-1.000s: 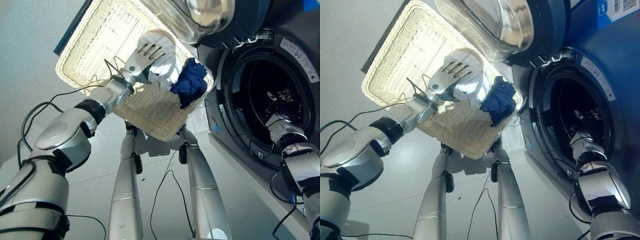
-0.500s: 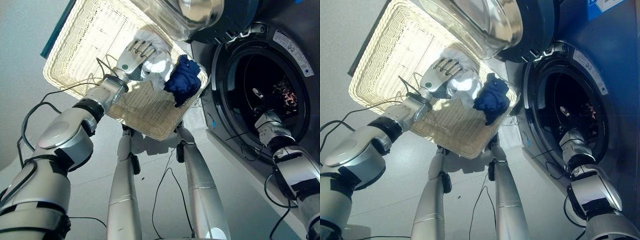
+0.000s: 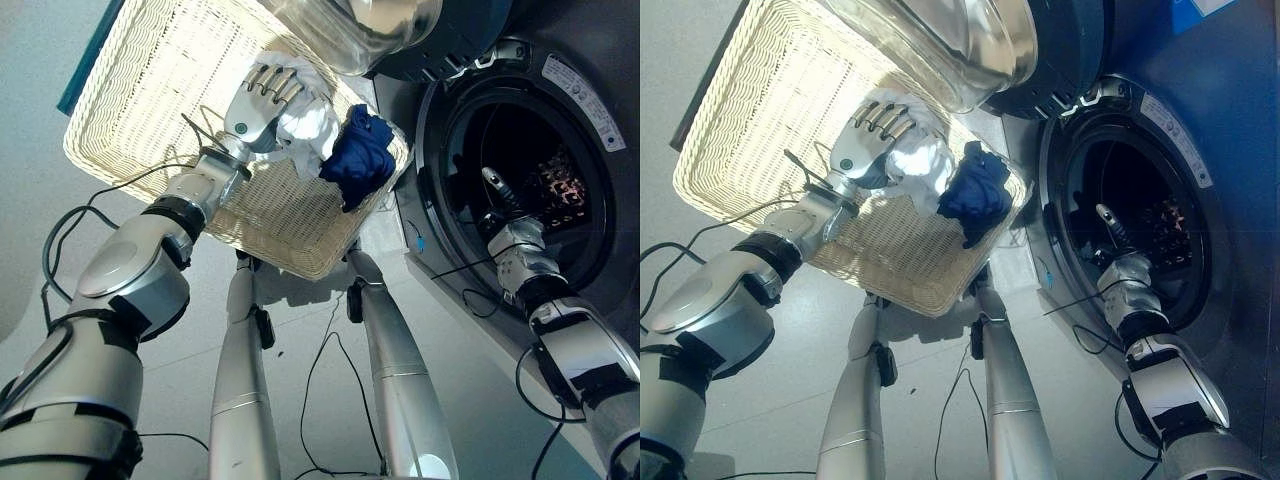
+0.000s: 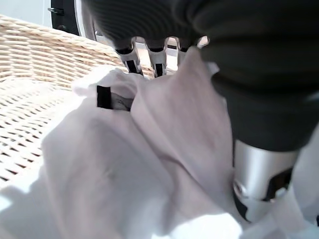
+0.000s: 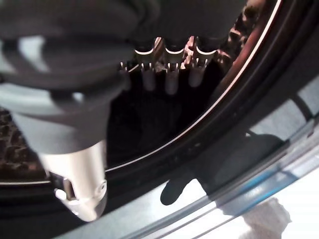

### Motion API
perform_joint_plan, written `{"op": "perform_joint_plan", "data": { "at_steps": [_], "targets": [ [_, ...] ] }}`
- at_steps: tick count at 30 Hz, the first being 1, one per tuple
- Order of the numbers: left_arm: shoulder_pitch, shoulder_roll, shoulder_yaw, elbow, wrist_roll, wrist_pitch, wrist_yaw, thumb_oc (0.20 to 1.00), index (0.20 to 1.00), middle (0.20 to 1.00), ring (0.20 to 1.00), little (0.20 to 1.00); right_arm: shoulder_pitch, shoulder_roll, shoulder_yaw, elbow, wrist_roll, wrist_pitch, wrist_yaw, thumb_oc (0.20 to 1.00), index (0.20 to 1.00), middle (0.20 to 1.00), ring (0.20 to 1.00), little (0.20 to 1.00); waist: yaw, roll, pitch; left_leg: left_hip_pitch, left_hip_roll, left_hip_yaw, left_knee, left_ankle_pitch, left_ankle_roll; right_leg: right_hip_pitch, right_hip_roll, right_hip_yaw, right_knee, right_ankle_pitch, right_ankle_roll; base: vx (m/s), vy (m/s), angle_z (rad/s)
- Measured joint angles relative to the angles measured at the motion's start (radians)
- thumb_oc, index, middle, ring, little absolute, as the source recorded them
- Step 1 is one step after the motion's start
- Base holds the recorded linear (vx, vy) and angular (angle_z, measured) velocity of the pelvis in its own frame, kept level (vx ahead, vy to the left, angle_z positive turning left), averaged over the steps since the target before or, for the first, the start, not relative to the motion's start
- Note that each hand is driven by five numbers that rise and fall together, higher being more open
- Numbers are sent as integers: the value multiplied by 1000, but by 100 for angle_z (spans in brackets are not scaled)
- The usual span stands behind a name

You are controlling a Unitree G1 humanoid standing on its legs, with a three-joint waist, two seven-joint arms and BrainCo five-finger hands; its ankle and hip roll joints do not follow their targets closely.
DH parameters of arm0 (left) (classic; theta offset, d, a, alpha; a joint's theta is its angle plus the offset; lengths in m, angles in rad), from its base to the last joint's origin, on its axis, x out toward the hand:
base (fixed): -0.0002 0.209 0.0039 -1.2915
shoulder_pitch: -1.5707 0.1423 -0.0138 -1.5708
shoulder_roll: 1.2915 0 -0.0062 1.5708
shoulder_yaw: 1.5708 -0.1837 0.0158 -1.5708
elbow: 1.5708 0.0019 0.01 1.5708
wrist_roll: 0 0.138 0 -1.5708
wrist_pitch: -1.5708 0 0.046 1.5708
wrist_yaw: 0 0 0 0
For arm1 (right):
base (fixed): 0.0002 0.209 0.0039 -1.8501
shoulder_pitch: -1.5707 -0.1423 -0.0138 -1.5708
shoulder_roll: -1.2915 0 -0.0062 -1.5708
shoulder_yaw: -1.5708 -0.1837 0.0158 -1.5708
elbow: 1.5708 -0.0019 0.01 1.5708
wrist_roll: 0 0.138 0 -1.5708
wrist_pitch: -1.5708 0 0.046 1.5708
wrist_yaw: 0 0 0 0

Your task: Put the clothes into the washing machine.

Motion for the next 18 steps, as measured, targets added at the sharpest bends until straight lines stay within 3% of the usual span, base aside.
{"op": "perform_joint_plan", "data": {
  "at_steps": [3, 4, 6, 18],
  "targets": [
    [0, 0, 0, 0, 24, -2, 6, 1000, 1000, 1000, 1000, 1000, 3, 3, 0, 0, 0, 0, 0, 1000, 1000, 1000, 1000, 1000, -1, 0, 0, 0, 1, 0, 1, 0, 0, 0, 1, 0, 0, 1, -1, 0, 0, 0],
    [0, -1, 0, 0, 26, -2, 6, 884, 884, 884, 884, 884, 3, 4, 0, -1, 0, -1, 0, 1000, 1000, 1000, 1000, 1000, -1, 0, 0, 0, 1, 0, 2, 0, 0, 0, 1, 0, 0, 1, -2, 0, 0, 0],
    [0, -3, 0, 0, 32, -3, 5, 200, 200, 200, 200, 200, 6, 6, 0, -3, 0, -5, -4, 1000, 1000, 1000, 1000, 1000, -2, 0, 0, 0, 1, 0, 3, 0, 0, 0, 1, 0, 0, 3, -3, 0, 0, 0],
    [-13, -13, -1, 5, 33, -38, -21, 200, 200, 200, 200, 200, 16, 24, 0, -27, 0, -23, -7, 1000, 1000, 1000, 1000, 1000, -13, -1, -1, 0, 4, 1, 13, 0, 0, 8, 4, 1, -6, 9, 3, 0, 0, 0]
  ]
}}
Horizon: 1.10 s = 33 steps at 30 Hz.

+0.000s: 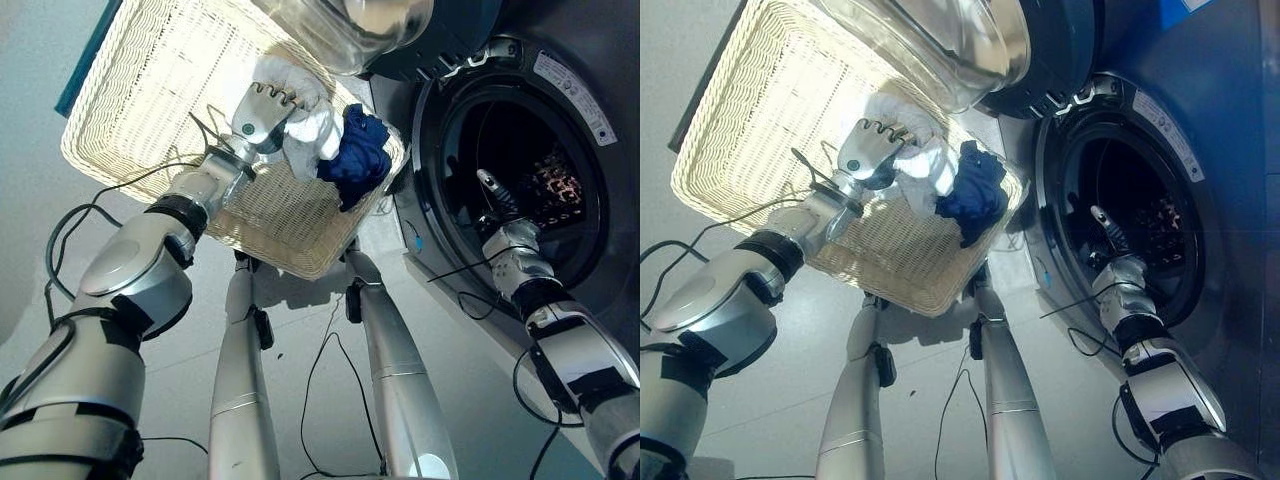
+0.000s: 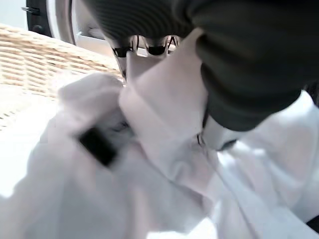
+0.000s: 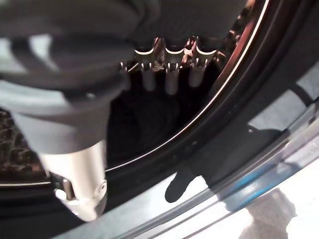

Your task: Put the clothes into the washing machine.

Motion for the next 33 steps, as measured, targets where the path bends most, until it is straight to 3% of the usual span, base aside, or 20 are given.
{"op": "perform_joint_plan", "data": {
  "at_steps": [16, 21, 24, 27, 30, 33],
  "targets": [
    [-6, -1, 0, 19, -6, -2, -27, 200, 200, 200, 200, 200, 5, 6, 1, -19, 0, -26, 18, 1000, 1000, 1000, 1000, 1000, -9, 0, 0, 0, 2, 5, 2, 0, 0, 1, 3, 4, -6, 4, -2, 0, 0, 0],
    [-1, -1, 14, 20, -126, -32, -26, 200, 200, 200, 200, 200, 12, 19, 8, -71, 19, -56, 46, 1000, 1000, 1000, 1000, 1000, -8, 0, 0, 1, 2, 6, 4, 0, 0, 1, 3, 5, -6, 11, -7, 0, 0, 0],
    [35, -1, 121, 6, -268, -94, -26, 200, 200, 200, 200, 200, 35, 28, 8, -128, 40, -95, 100, 1000, 1000, 1000, 1000, 1000, -7, 0, 0, 1, 3, 6, 4, 0, 0, 1, 4, 6, -5, 12, -7, -5, -23, -1],
    [115, -1, 296, -85, -426, -159, -31, 200, 200, 200, 200, 200, 90, 56, 10, -245, 40, -123, 121, 1000, 1000, 1000, 1000, 1000, -3, 0, 0, 3, 5, 4, 4, 0, -1, 2, 6, 6, -4, 13, -9, -7, -33, -1],
    [220, -10, 432, -210, -527, -222, -53, 200, 200, 200, 200, 200, 164, 66, 9, -374, 34, -134, 110, 1000, 1000, 1000, 1000, 1000, 14, 1, 0, 7, 7, 4, 4, -2, -3, 3, 8, 8, -2, 9, -5, -6, -24, -1],
    [317, -15, 501, -306, -594, -277, -73, 200, 200, 200, 200, 200, 219, 91, 0, -449, 10, -136, 90, 1000, 1000, 1000, 1000, 1000, 32, 1, 0, 8, 7, 1, 0, -2, -5, 4, 8, 8, 1, 5, -2, -11, -25, 1]
  ]
}}
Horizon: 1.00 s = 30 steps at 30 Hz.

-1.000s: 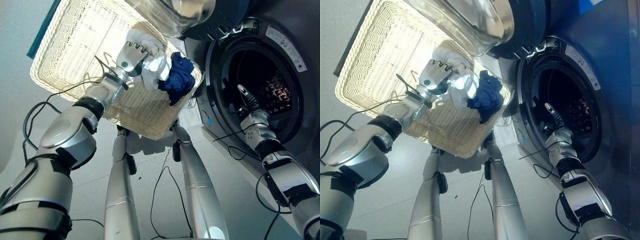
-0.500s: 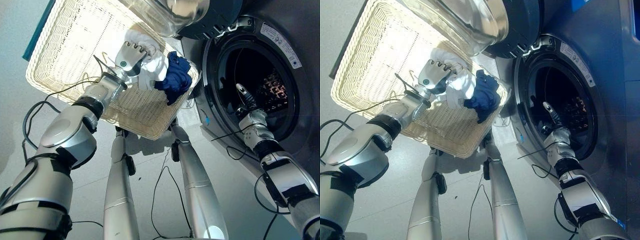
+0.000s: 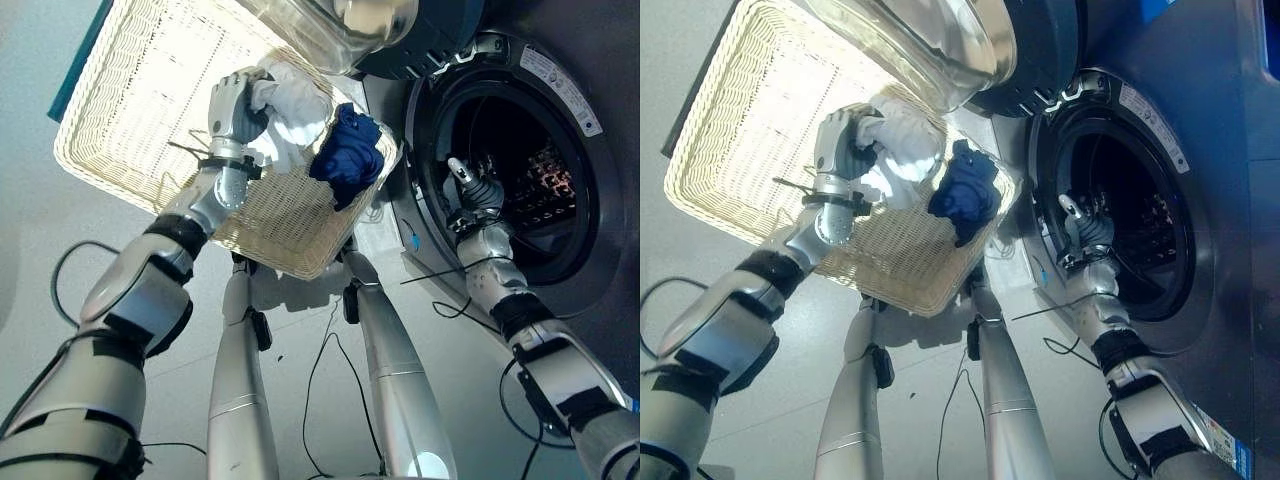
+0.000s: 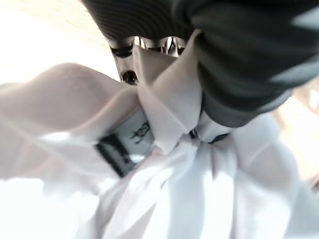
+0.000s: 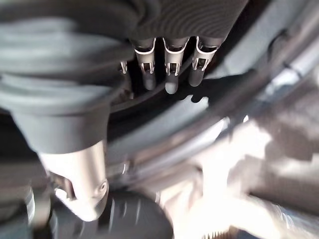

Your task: Put the clothes into the washing machine.

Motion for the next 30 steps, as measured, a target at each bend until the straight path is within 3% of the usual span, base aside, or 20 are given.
{"op": "perform_joint_plan", "data": {
  "at_steps": [5, 10, 17, 25, 30],
  "targets": [
    [156, -37, 112, -151, -76, -91, -50, 200, 200, 200, 200, 200, 81, 44, -37, -140, -68, 1, -34, 1000, 1000, 1000, 1000, 1000, 21, 0, 0, 4, -6, -3, -18, 2, -2, -1, -5, -1, 1, -8, 4, -7, -5, 4],
    [233, -93, 192, -294, -177, -167, -187, 200, 200, 200, 200, 200, 107, 68, -85, -252, -133, -1, -65, 1000, 1000, 1000, 1000, 1000, 44, 1, 1, 9, -9, -3, -30, 6, 2, -3, -9, -2, 8, -16, 6, 0, 0, 1],
    [302, -154, 257, -491, -343, -194, -388, 200, 200, 200, 200, 200, 122, 98, -104, -386, -230, 1, -92, 1000, 1000, 1000, 1000, 1000, 64, 2, 1, 21, -20, -7, -31, 7, 3, -2, -23, -8, 39, -37, 1, 1, 7, 4],
    [382, -167, 286, -646, -524, -201, -596, 200, 200, 200, 200, 200, 154, 106, -108, -463, -407, 5, -101, 1000, 1000, 1000, 1000, 1000, 71, 2, 1, 28, -22, -7, -30, 5, 1, -2, -26, -8, 59, -49, 5, 0, 0, 0],
    [407, -203, 302, -743, -609, -195, -735, 200, 200, 200, 200, 200, 155, 104, -107, -521, -436, 28, -41, 1000, 1000, 1000, 1000, 1000, 83, 4, 2, 28, -23, -8, -30, 3, -2, -4, -27, -7, 61, -50, 4, 0, 0, 0]
  ]
}}
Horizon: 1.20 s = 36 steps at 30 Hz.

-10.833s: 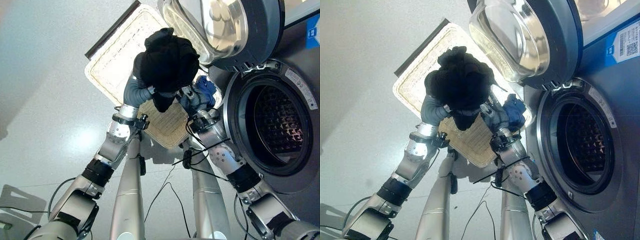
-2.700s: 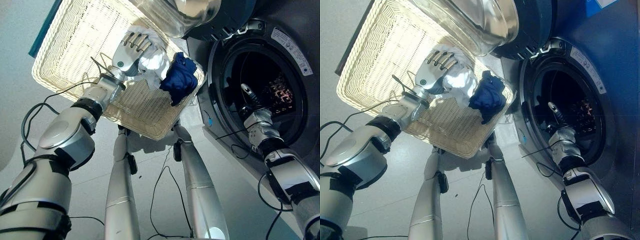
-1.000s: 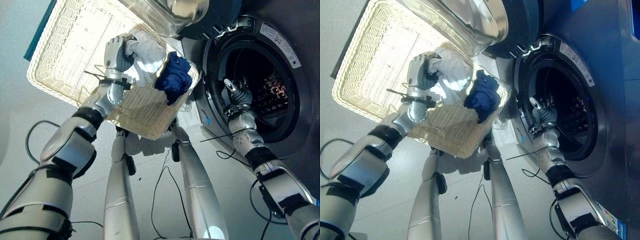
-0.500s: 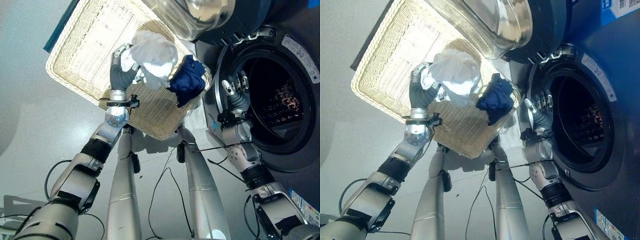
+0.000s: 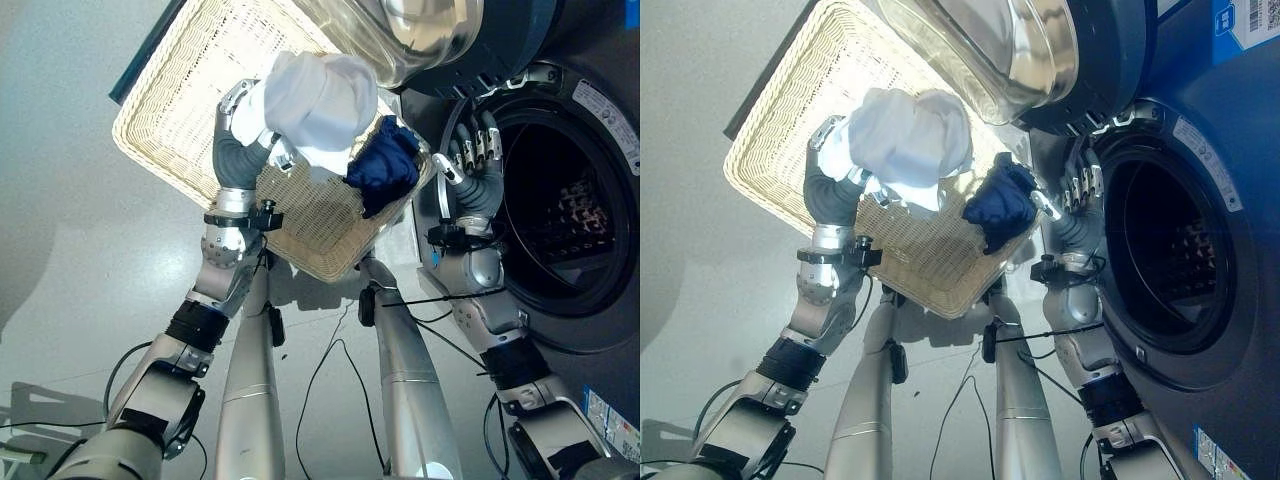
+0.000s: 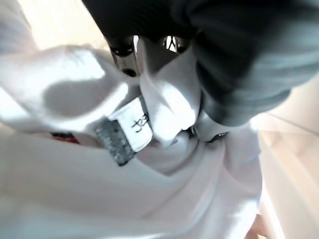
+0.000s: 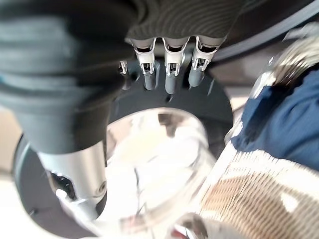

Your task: Put the clothes into the washing machine.

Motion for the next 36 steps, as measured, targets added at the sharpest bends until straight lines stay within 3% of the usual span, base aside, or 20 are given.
{"op": "perform_joint_plan", "data": {
  "at_steps": [8, 14, 22, 29, 36],
  "targets": [
    [-1, -30, 0, -79, -137, 39, -193, 200, 200, 200, 200, 200, -39, -2, 49, -6, 47, 95, 118, 1000, 1000, 1000, 1000, 1000, 22, 2, 1, 3, -9, -15, 7, 2, 2, 0, -12, -10, 31, -23, -7, 5, -10, 5],
    [-1, -38, -2, -97, -188, 61, -261, 200, 200, 200, 200, 200, -74, -1, 66, 46, 117, 106, 148, 1000, 1000, 1000, 1000, 1000, 41, 2, 1, 4, -15, -20, 11, 2, 2, 0, -19, -14, 43, -29, -6, 2, -9, 4],
    [-39, -44, -28, -116, -255, 88, -371, 200, 200, 200, 200, 200, -235, 1, 113, 295, 313, 170, 219, 1000, 1000, 1000, 1000, 1000, 71, 6, 1, 10, -22, -29, 21, 0, -1, 5, -32, -25, 70, -38, -4, 6, -14, 3],
    [-64, -40, -31, -116, -292, 109, -382, 200, 200, 200, 200, 200, -298, 2, 115, 349, 459, 185, 317, 1000, 1000, 1000, 1000, 1000, 80, 7, 1, 11, -24, -46, 21, 6, -1, 13, -33, -37, 70, -39, -6, 3, -9, 4],
    [-60, -22, -30, -116, -274, 118, -339, 200, 200, 200, 200, 200, -297, -3, 147, 287, 596, 257, 481, 1000, 1000, 1000, 1000, 1000, 96, 7, 1, 11, -24, -51, 22, 8, -3, 16, -34, -43, 74, -47, -9, 2, -10, 2]
  ]
}}
